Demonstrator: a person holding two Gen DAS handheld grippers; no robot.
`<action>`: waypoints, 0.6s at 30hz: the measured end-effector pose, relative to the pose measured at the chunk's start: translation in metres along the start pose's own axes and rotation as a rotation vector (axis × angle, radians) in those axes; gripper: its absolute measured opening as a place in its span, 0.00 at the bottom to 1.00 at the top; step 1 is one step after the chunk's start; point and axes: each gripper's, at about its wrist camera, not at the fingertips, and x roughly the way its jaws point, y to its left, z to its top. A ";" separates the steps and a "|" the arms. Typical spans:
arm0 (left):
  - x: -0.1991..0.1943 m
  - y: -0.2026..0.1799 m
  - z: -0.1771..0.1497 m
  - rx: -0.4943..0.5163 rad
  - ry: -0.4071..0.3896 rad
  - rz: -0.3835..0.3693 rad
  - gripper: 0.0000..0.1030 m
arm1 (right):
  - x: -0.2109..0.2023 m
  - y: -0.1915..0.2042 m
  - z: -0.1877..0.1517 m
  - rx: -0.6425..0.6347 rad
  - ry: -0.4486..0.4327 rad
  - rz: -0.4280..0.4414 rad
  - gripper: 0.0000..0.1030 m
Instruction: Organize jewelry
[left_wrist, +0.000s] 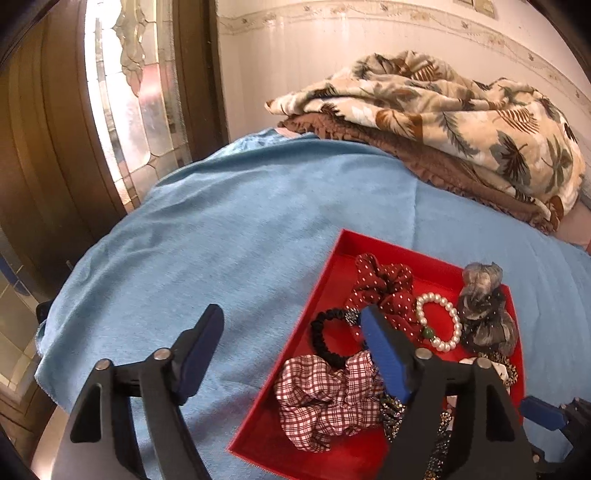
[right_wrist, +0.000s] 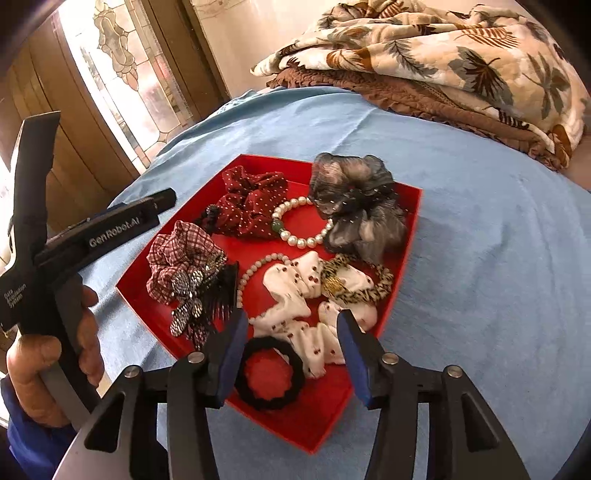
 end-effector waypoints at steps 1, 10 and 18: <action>-0.003 0.001 0.000 -0.002 -0.013 0.004 0.79 | -0.001 -0.001 -0.002 0.000 -0.001 -0.005 0.54; -0.051 0.001 0.000 -0.032 -0.287 0.165 1.00 | -0.017 -0.008 -0.015 -0.002 -0.020 -0.059 0.57; -0.088 0.006 -0.014 -0.107 -0.366 0.186 1.00 | -0.036 -0.013 -0.029 -0.025 -0.048 -0.118 0.58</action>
